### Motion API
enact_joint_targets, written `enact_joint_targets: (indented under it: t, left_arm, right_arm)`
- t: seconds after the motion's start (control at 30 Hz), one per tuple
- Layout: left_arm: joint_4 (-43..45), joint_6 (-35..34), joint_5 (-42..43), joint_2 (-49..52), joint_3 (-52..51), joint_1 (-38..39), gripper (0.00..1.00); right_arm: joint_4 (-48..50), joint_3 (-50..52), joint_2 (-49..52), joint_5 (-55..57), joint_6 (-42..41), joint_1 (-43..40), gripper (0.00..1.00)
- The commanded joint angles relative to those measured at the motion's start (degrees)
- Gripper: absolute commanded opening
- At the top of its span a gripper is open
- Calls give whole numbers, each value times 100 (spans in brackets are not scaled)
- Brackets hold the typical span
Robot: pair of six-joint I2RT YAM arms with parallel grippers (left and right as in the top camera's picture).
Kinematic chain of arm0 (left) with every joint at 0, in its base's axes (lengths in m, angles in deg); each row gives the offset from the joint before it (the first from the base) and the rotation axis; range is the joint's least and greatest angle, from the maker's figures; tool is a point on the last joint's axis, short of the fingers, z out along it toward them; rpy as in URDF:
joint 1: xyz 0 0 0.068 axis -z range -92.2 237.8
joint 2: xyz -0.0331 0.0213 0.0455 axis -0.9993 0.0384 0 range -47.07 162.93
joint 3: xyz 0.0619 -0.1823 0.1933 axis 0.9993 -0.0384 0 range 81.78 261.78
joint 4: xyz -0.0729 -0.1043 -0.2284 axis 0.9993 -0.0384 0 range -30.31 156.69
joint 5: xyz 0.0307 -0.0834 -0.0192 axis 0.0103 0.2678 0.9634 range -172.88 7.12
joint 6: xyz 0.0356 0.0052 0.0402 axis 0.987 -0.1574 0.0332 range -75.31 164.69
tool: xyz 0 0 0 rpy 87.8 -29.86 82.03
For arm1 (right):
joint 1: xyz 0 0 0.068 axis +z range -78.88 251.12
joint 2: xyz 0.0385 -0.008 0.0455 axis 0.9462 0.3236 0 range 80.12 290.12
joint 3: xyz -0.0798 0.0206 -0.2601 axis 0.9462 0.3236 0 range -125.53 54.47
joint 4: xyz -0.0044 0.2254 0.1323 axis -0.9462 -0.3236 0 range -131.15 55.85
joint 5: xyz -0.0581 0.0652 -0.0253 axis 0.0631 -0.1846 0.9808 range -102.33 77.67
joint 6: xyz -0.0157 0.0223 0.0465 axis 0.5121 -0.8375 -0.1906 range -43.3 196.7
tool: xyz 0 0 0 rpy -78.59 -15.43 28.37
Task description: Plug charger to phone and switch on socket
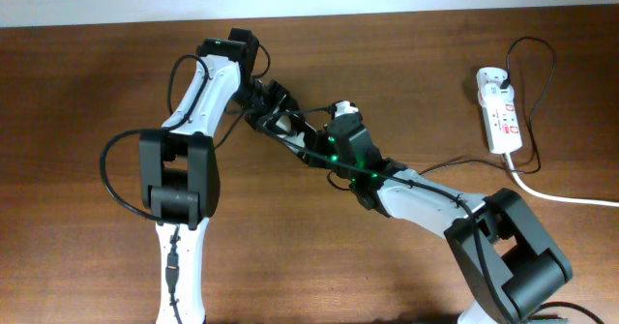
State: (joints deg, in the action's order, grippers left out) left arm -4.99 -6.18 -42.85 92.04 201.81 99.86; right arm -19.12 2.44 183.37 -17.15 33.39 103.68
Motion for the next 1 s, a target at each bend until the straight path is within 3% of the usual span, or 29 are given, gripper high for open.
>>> enact_joint_targets:
  t: [0.0,0.03,0.07,0.13,0.2,0.3,0.37,0.47,0.57,0.67,0.77,0.9,0.97]
  left_arm:
    - [4,964,157,-94,258,-162,68]
    - [26,1279,177,-341,339,-354,92]
    - [79,1545,173,-551,345,-468,98]
    - [-4,2579,-46,-1064,345,-664,99]
    - [-284,3115,-492,-1392,343,-660,99]
    - [-516,3788,-496,-1460,326,-442,95]
    - [-706,3893,-778,-1478,160,-234,89]
    - [-487,3875,-911,-1766,-348,33,88]
    - [-92,3956,-1738,-2865,-1683,157,90]
    - [1768,3770,-1690,-4900,-4120,151,96]
    - [4583,2354,-1320,-6419,-6673,153,99]
    - [7875,651,-813,-6378,-8522,157,99]
    - [8852,109,-780,-6008,-8756,157,99]
  right_arm:
    - [-223,-52,-310,-76,103,-219,4]
    - [-581,-50,-568,-76,107,-442,4]
    - [-855,-50,-767,-87,258,-610,4]
    - [-1416,-52,-1268,-120,590,-846,4]
    - [-1773,-50,-2039,-120,640,-922,4]
    - [-2087,-48,-2710,-544,208,-1292,4]
    - [-2223,-44,-2826,-1676,94,-1895,4]
    - [-2385,105,-2826,-2551,35,-2616,4]
    - [-2404,190,-2826,-3062,107,-2920,4]
    - [-2404,190,-2820,-3073,28,-2865,4]
    - [-2046,190,-2625,-3099,-699,-2761,4]
    - [-1231,190,-2109,-3106,-1298,-2334,4]
    - [-629,190,-1731,-3132,-1644,-2103,4]
